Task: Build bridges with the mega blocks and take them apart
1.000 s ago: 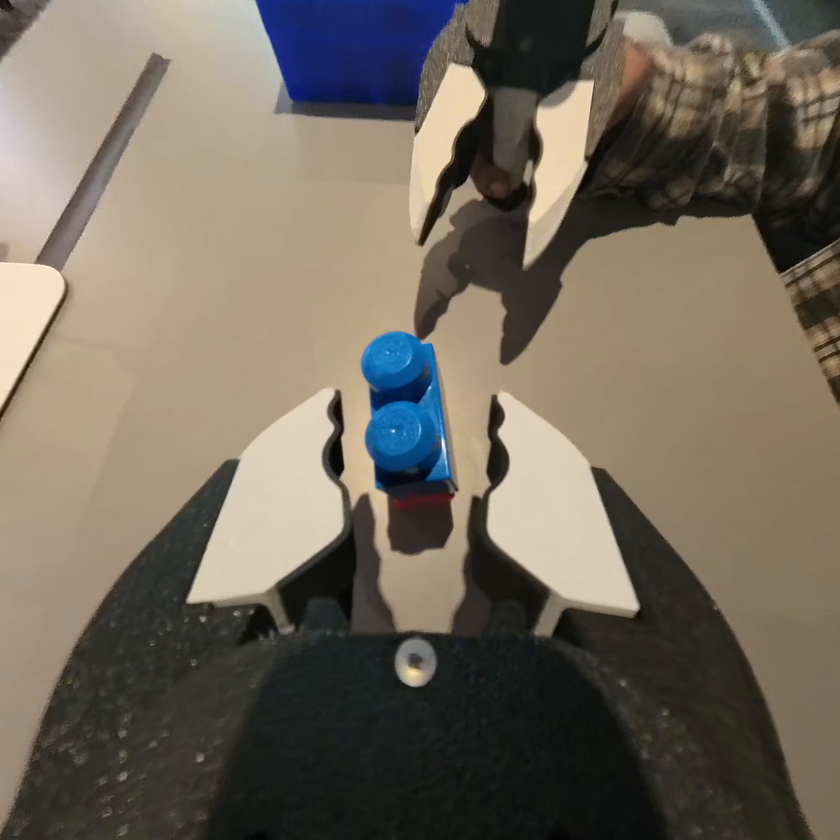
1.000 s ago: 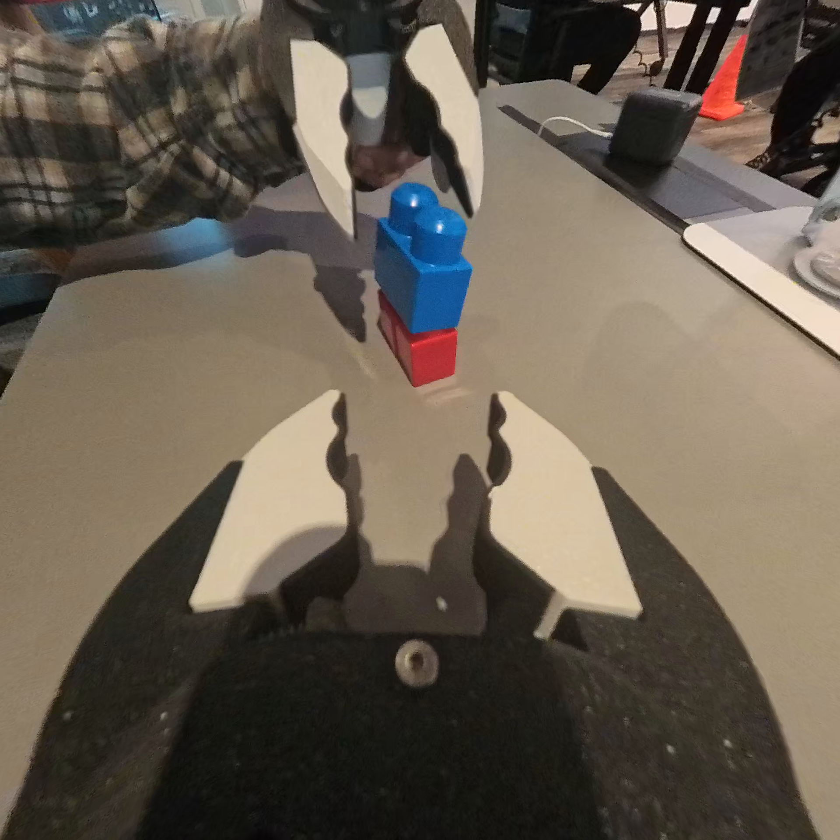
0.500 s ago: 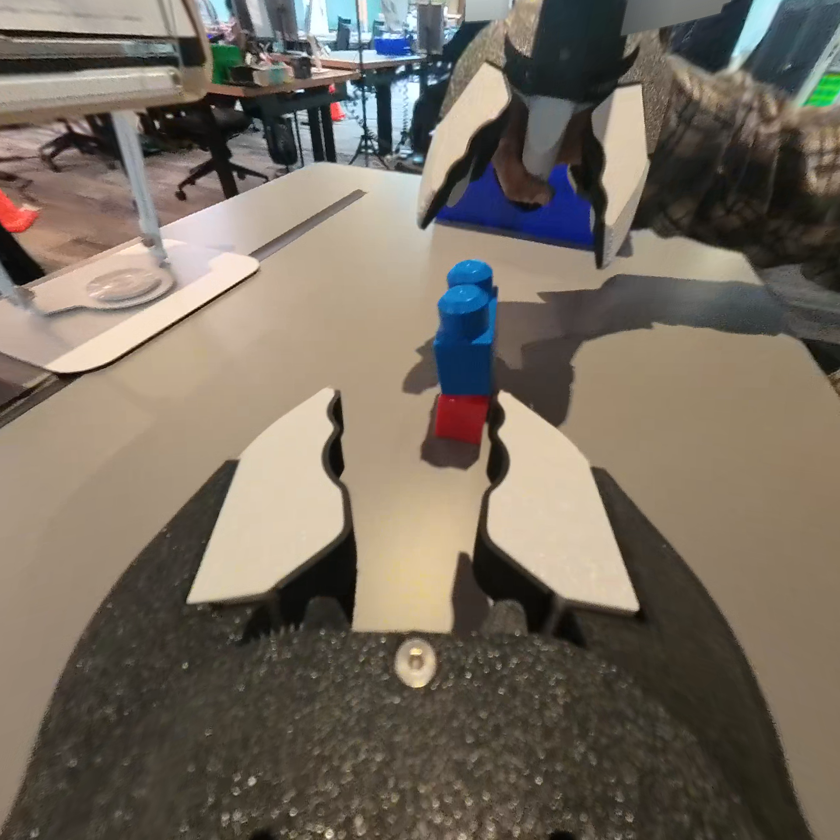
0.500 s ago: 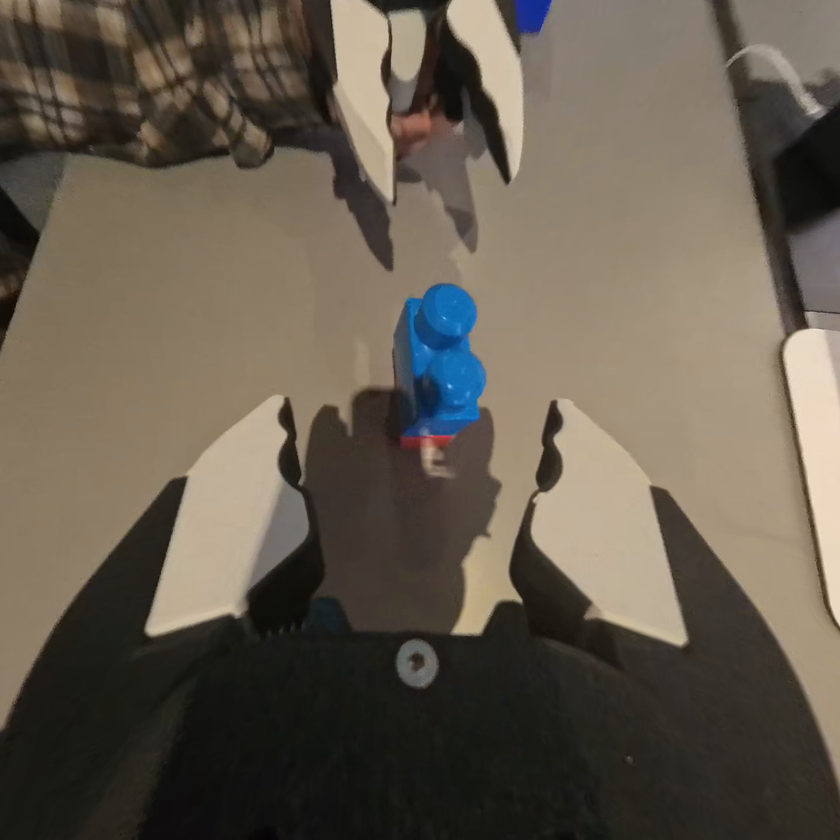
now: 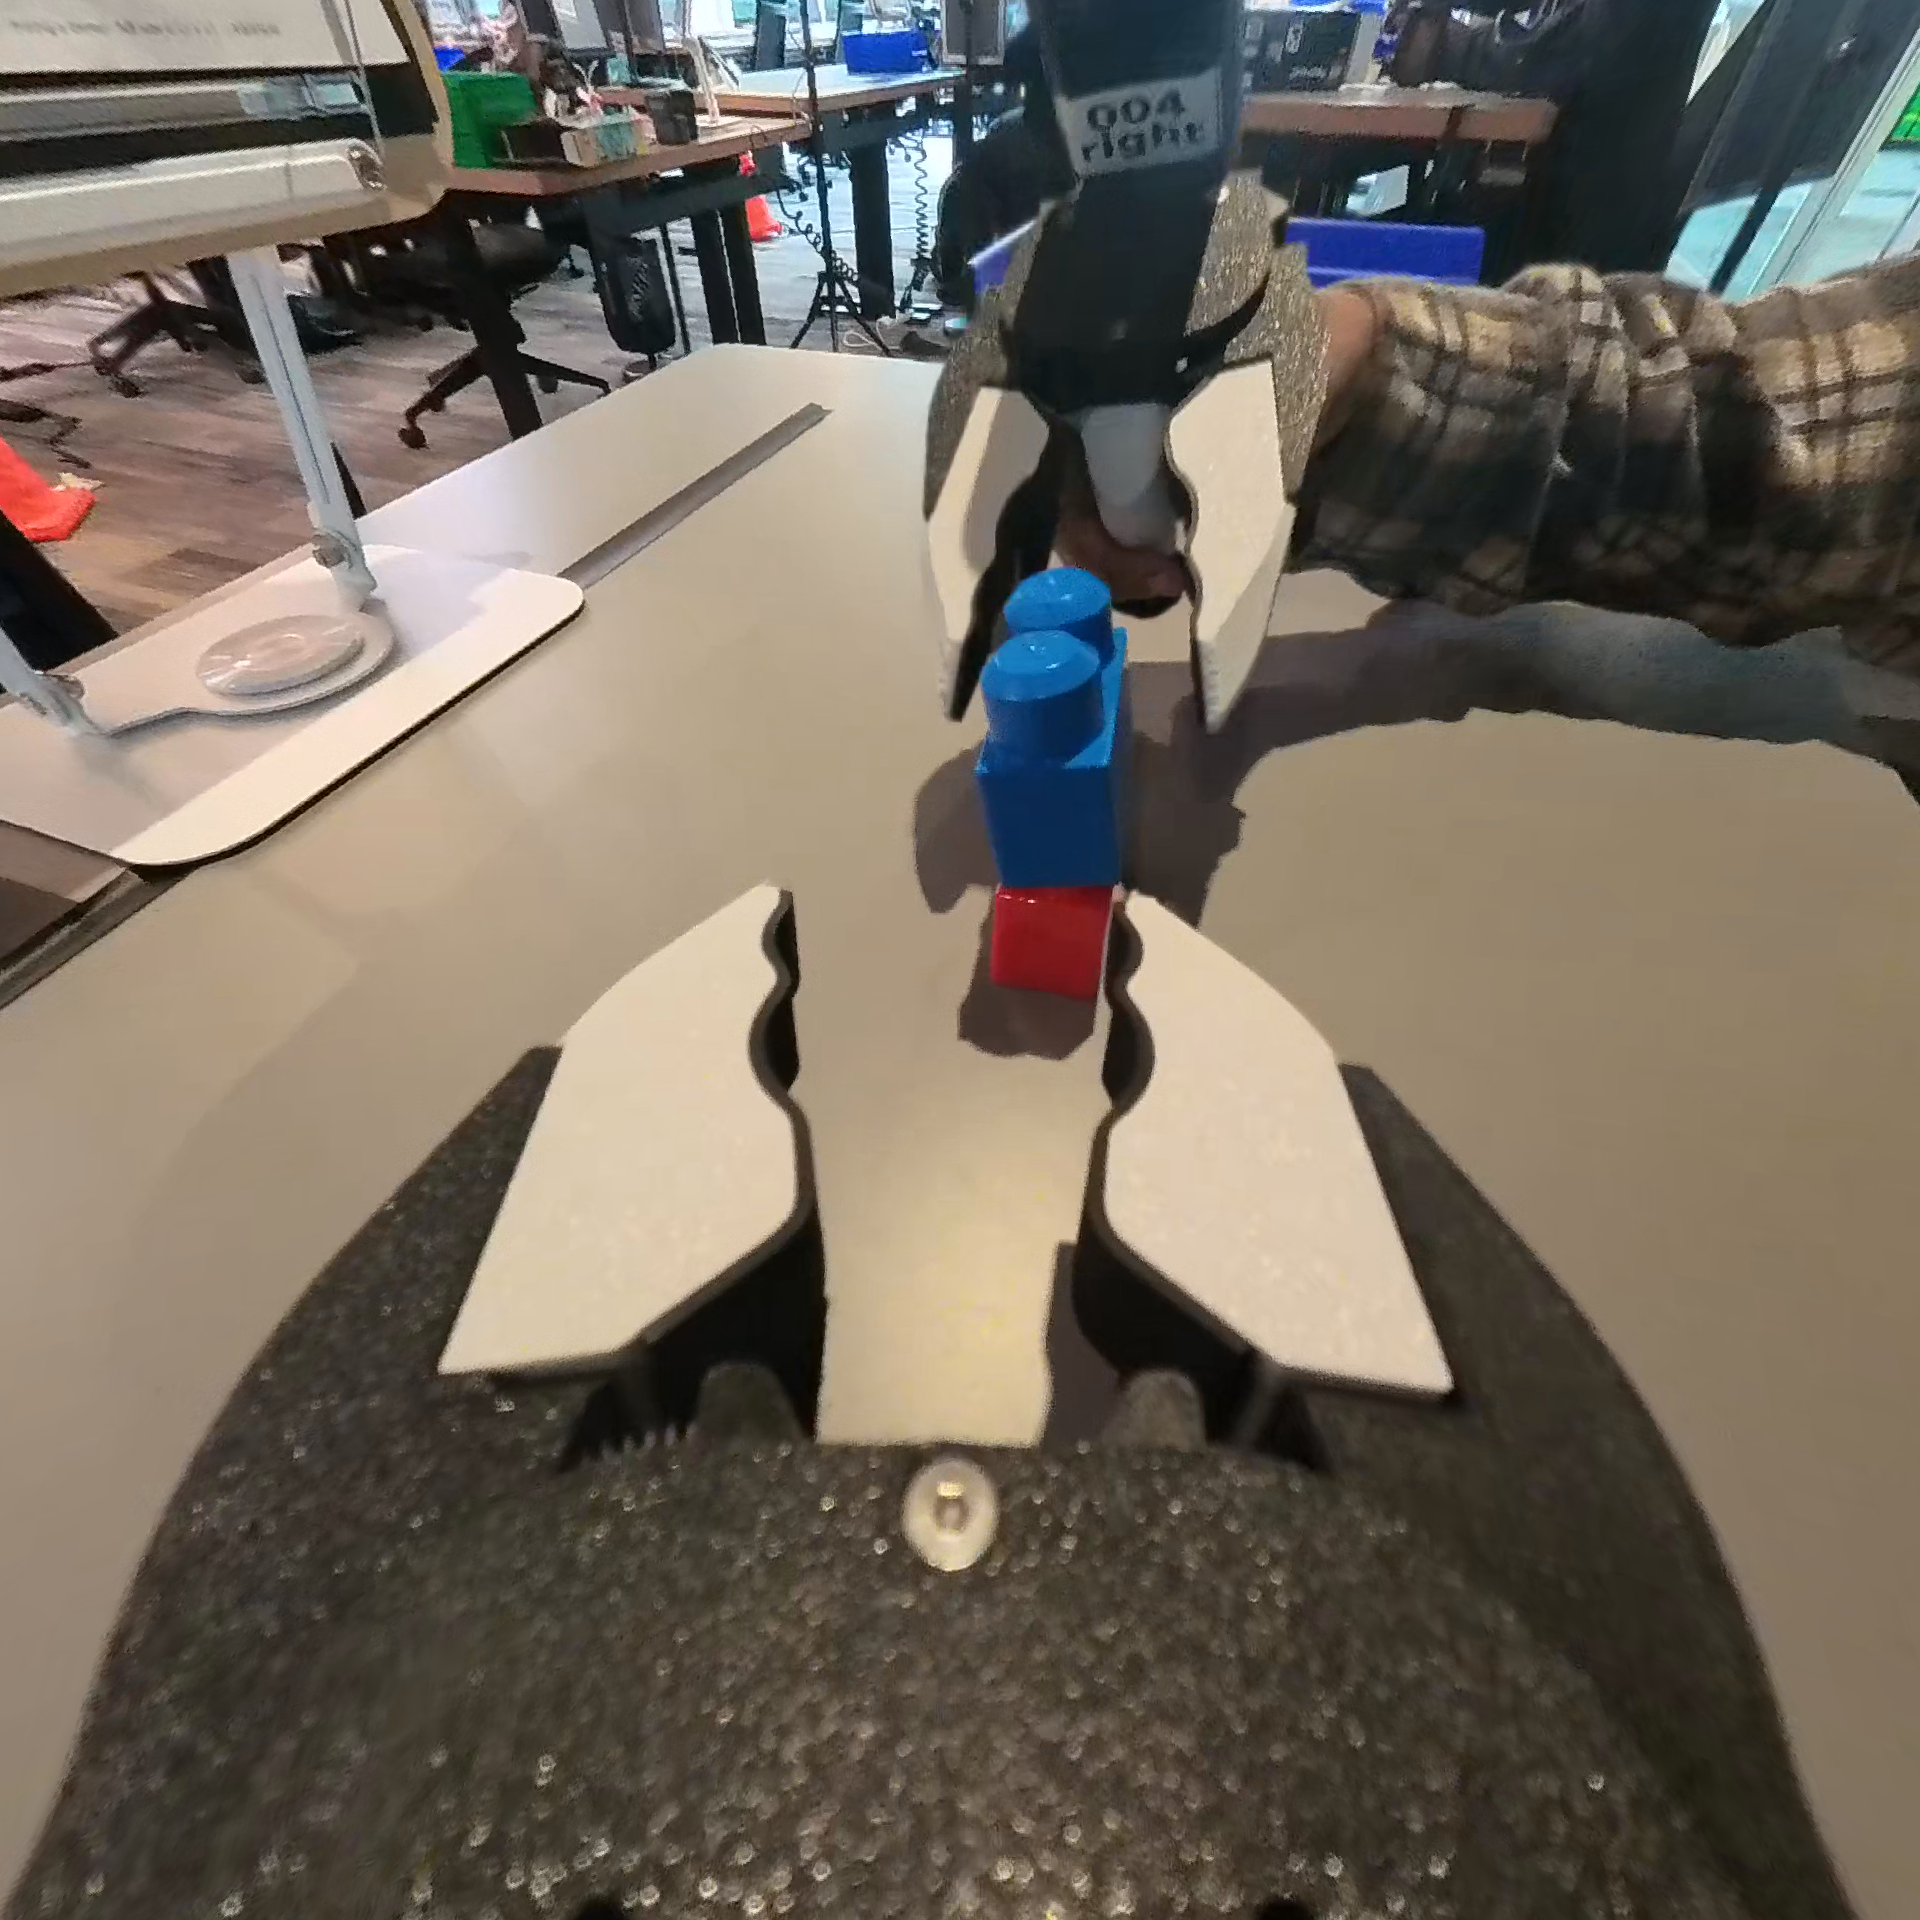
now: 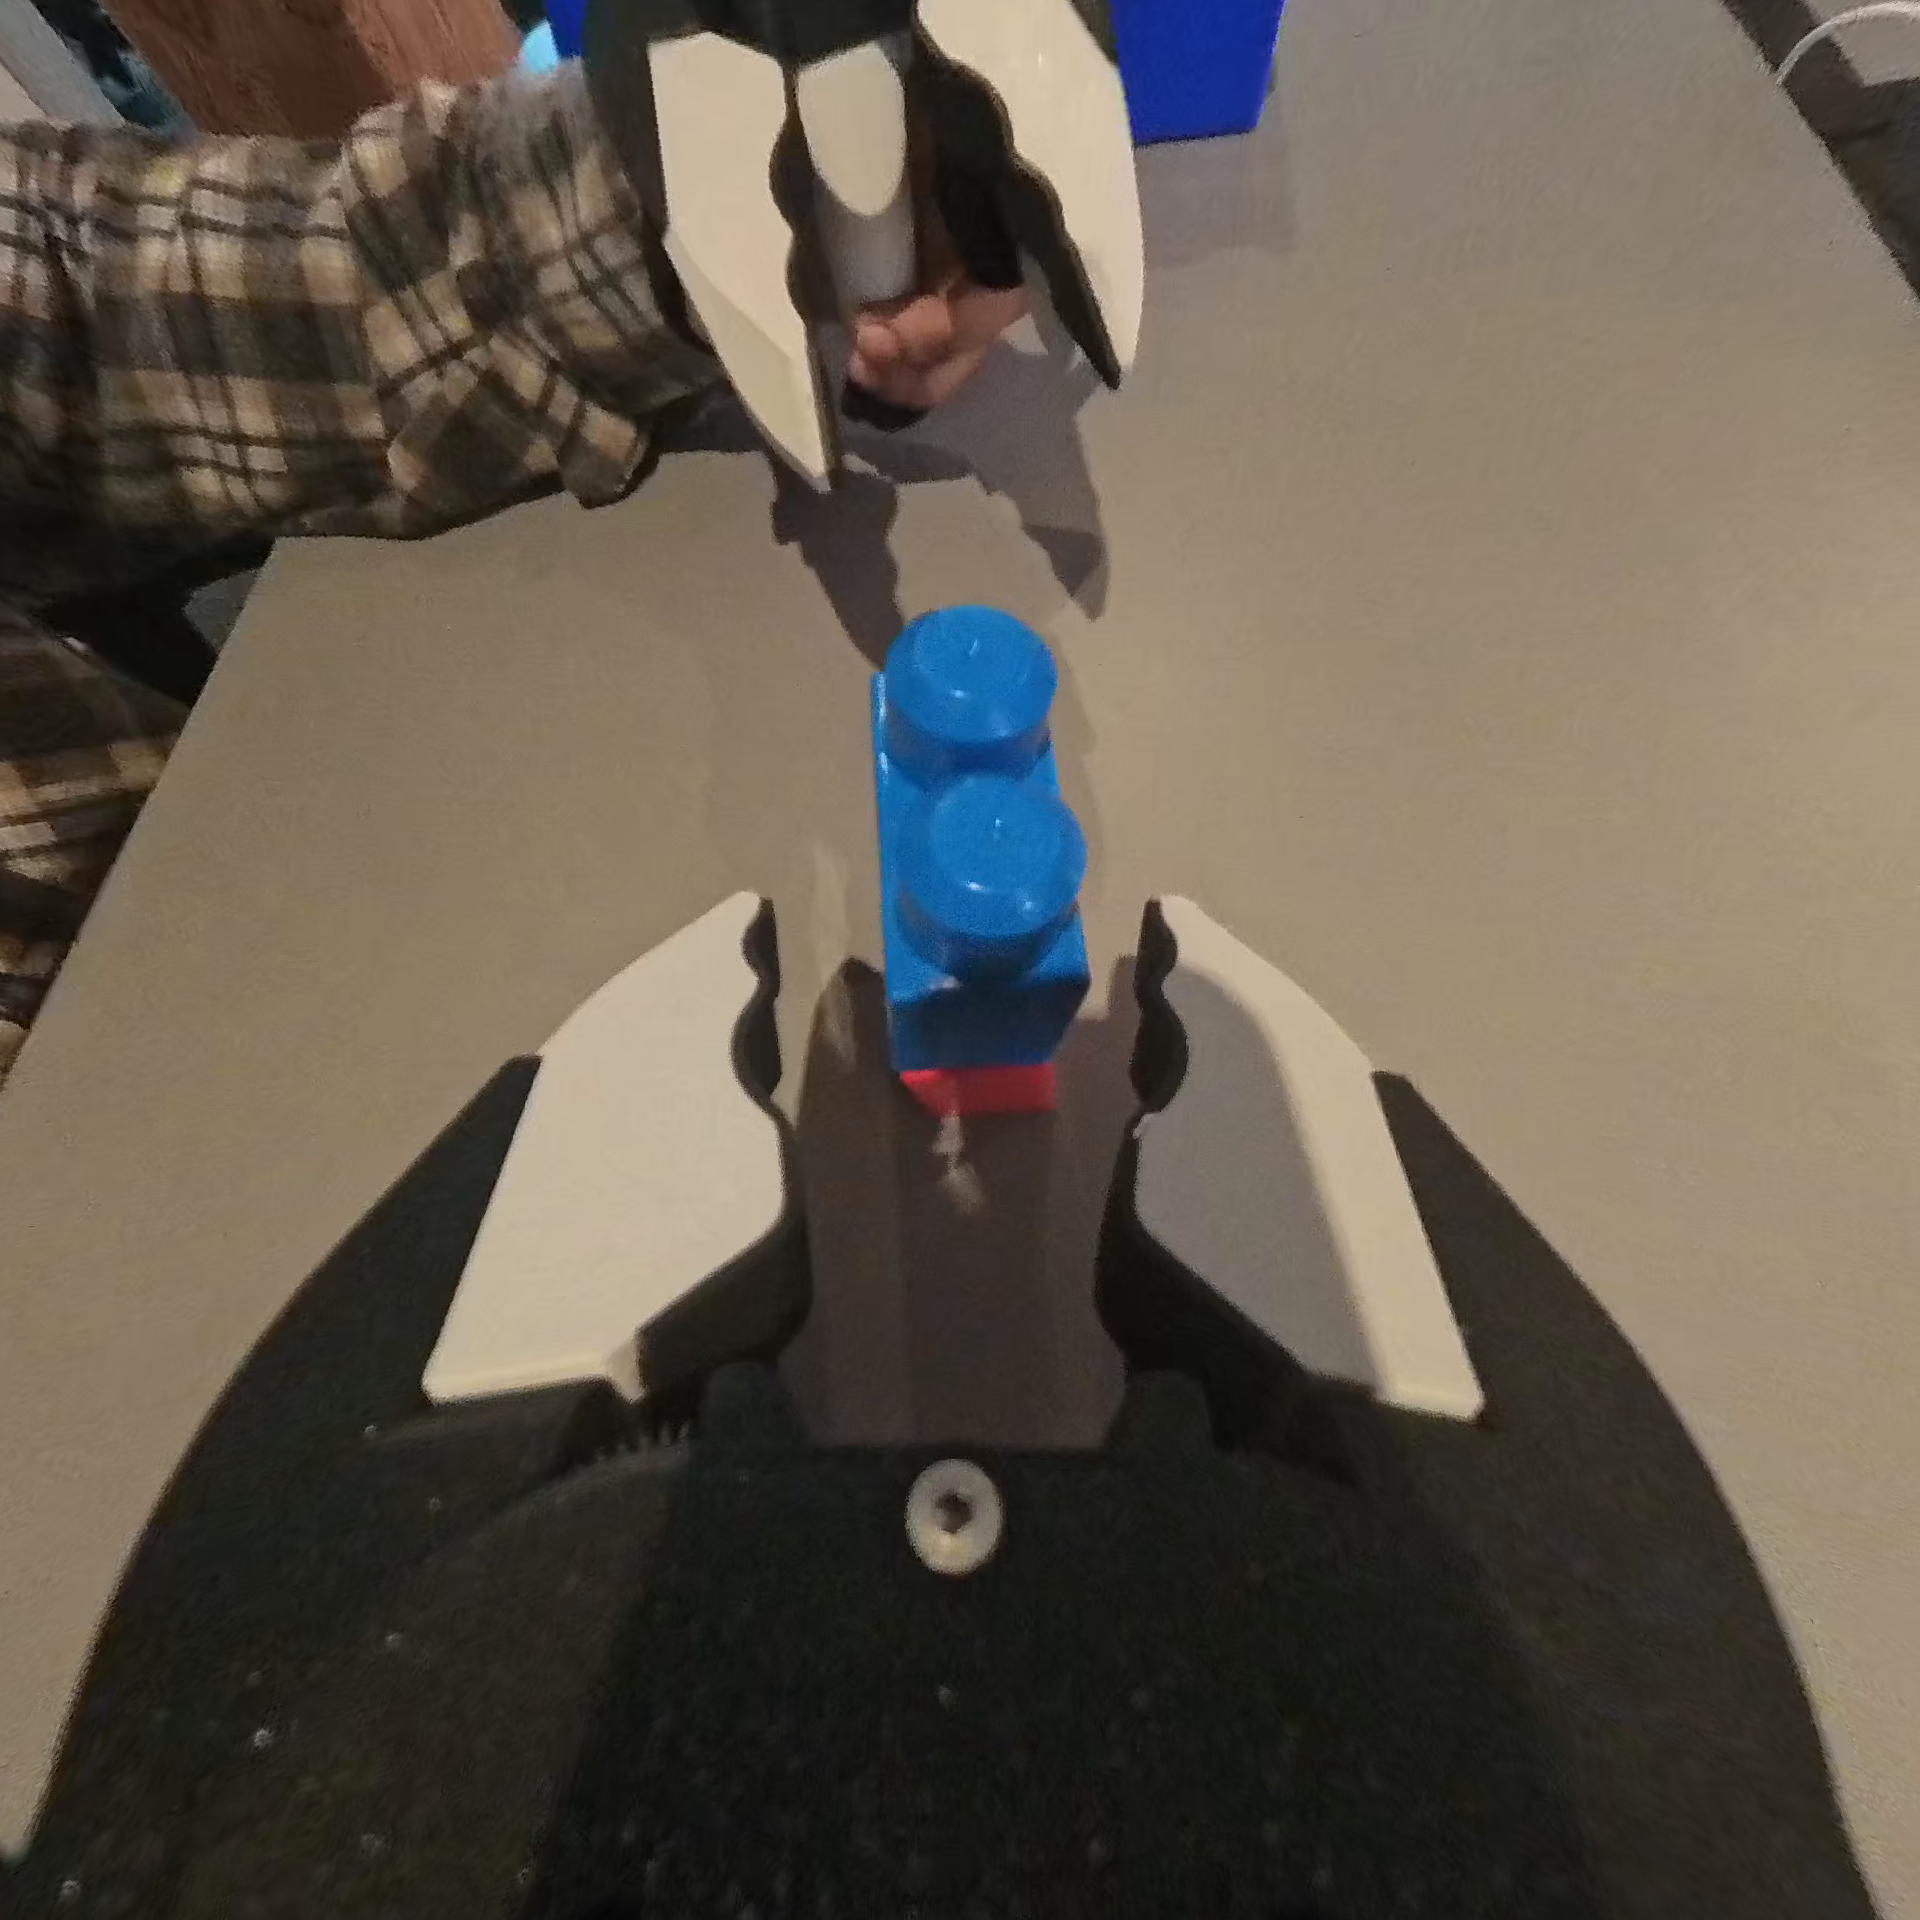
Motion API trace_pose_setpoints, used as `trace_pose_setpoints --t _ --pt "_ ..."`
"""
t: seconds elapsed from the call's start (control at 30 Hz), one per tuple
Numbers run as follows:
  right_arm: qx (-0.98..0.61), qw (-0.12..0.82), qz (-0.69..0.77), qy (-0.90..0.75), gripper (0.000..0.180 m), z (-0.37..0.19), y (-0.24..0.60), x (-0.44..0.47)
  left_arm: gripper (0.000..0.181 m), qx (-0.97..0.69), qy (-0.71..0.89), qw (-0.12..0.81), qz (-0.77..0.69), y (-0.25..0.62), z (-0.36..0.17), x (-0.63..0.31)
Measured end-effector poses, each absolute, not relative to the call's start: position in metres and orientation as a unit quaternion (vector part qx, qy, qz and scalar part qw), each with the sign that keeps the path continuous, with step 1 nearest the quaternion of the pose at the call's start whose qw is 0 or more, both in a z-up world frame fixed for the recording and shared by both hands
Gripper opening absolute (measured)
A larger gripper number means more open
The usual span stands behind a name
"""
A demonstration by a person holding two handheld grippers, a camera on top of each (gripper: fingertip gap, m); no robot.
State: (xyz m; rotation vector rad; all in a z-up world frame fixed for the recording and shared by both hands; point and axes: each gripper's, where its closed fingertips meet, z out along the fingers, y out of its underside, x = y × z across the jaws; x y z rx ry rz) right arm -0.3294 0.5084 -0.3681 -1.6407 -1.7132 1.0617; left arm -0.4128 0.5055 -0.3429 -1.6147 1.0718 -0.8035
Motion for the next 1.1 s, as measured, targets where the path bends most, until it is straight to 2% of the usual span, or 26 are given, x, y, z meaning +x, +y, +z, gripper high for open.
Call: trace_pose_setpoints --t 0.13,0.23,0.27,0.67,0.87,1.1 --pt "-0.606 0.271 0.401 -0.631 0.058 -0.374 0.506 -0.336 0.056 -0.67 0.447 0.492 -0.332 0.504 -0.347 -0.408" --pt "-0.6 0.28 0.401 -0.633 0.038 -0.373 0.507 -0.339 0.058 -0.679 0.463 0.474 -0.317 0.503 -0.357 -0.402" --pt "-0.598 0.282 0.4 -0.635 0.037 -0.373 0.506 -0.339 0.059 -0.681 0.469 0.469 -0.31 0.502 -0.36 -0.399" --pt "-0.594 0.292 0.37 -0.652 0.036 -0.374 0.505 -0.337 0.065 -0.721 0.562 0.361 -0.188 0.502 -0.419 -0.356" --pt "-0.593 0.293 0.382 -0.645 0.036 -0.373 0.503 -0.338 0.038 -0.722 0.58 0.32 -0.2 0.504 -0.429 -0.34" --pt "-0.594 0.278 0.386 -0.648 0.036 -0.373 0.5 -0.333 0.036 -0.705 0.592 0.329 -0.213 0.501 -0.424 -0.336"
